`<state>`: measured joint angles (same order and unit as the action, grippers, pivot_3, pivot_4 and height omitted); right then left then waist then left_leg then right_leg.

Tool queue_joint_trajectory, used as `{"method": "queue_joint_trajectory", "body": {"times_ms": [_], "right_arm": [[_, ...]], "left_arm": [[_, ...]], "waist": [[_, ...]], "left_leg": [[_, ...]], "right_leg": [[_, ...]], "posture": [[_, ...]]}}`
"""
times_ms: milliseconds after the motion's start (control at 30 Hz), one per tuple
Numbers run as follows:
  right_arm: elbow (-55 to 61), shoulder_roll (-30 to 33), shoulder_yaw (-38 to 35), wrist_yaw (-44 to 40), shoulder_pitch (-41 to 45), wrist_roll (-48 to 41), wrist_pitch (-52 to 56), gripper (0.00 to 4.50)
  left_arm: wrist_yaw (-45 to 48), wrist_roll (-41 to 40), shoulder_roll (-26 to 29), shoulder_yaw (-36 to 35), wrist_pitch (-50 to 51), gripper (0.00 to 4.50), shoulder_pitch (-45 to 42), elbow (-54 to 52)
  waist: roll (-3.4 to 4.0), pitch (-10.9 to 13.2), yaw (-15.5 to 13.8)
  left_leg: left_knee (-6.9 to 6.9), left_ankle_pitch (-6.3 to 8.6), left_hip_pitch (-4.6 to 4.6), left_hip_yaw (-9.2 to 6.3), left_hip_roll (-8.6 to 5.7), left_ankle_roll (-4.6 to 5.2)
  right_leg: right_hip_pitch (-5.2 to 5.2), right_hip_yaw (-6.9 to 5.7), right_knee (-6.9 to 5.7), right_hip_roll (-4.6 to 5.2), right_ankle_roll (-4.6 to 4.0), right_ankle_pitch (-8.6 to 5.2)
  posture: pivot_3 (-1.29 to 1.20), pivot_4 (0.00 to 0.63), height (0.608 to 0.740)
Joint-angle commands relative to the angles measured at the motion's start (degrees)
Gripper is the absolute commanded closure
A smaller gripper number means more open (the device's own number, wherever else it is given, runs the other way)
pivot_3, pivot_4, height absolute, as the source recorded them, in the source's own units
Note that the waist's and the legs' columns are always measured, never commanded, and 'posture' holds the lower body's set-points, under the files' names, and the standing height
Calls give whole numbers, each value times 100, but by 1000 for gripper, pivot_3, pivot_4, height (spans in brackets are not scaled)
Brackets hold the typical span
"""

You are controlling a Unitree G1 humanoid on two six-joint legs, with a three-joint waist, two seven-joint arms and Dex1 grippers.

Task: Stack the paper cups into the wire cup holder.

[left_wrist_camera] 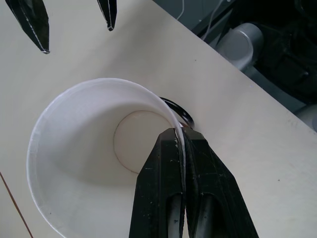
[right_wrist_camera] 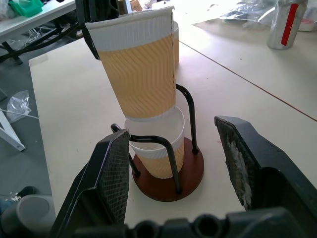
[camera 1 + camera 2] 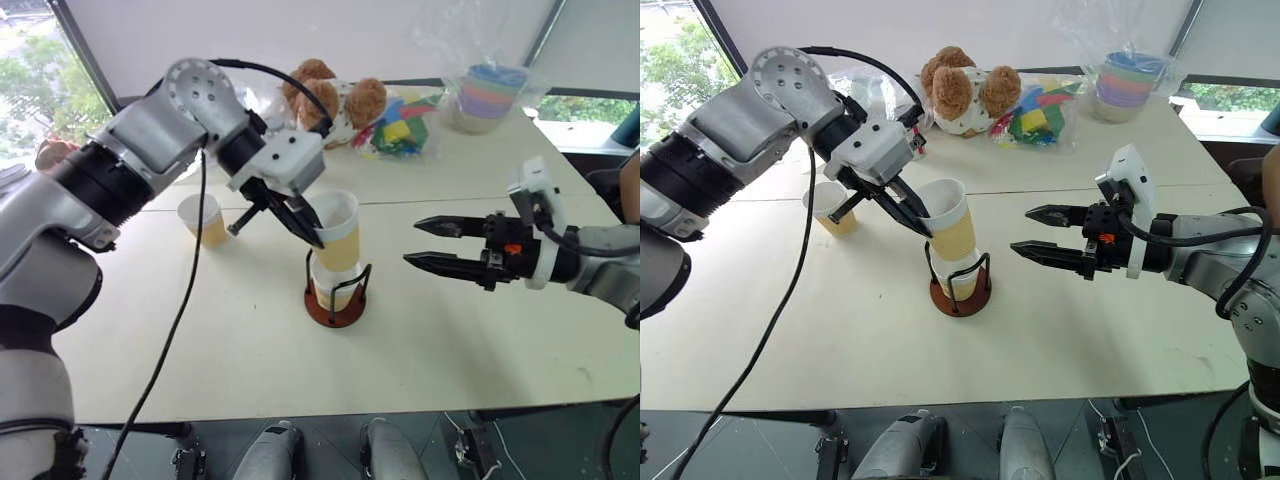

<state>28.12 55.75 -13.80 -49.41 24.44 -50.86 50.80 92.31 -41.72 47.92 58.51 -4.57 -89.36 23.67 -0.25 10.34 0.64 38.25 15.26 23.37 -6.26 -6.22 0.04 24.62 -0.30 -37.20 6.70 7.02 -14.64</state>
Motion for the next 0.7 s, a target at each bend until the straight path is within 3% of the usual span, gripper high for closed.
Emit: {"method": "queue_joint_trajectory", "body": {"times_ms": [33,200,233,300,500,567,700], "right_arm": [[170,-28,-152,35,12,-69,-118,1534],[213,-94,-149,113,8,-95,-113,1534],[222,-107,-149,130,8,-101,-108,1534],[236,-122,-158,159,-2,-115,-103,1534],[262,-159,-180,229,-15,-150,-117,1534],[244,-173,-193,231,8,-168,-140,1534],[204,-159,-182,60,440,-390,-200,1534]], "left_arm": [[19,1,-65,93,-201,4424,-114,46],[19,160,-226,320,-495,4424,-87,296],[19,192,-249,373,-559,4209,-94,360],[19,223,-312,442,-652,3560,-117,496],[19,239,-478,294,-744,532,-173,804],[19,241,-515,166,-706,532,-222,919],[19,645,-472,-905,-444,532,-253,1617]], "waist": [[0,0,0],[0,0,11],[0,0,12],[0,0,14],[0,0,7],[-1,0,1],[-2,1,38]], "left_leg": [[0,0,0,0,0,0],[0,0,0,0,0,0],[0,0,0,0,0,0],[0,0,-1,0,0,0],[-1,0,0,0,0,1],[1,1,0,0,0,3],[1,5,1,0,0,10]], "right_leg": [[0,0,0,0,0,0],[0,0,0,-1,0,0],[0,0,0,-1,0,0],[0,0,-1,-1,0,0],[0,0,0,-2,0,0],[-1,0,0,-1,0,0],[1,-2,-1,-2,0,0]], "posture": [[0,150,740],[0,150,740],[0,150,740],[0,150,740],[0,150,740],[0,150,740],[0,150,740]]}}
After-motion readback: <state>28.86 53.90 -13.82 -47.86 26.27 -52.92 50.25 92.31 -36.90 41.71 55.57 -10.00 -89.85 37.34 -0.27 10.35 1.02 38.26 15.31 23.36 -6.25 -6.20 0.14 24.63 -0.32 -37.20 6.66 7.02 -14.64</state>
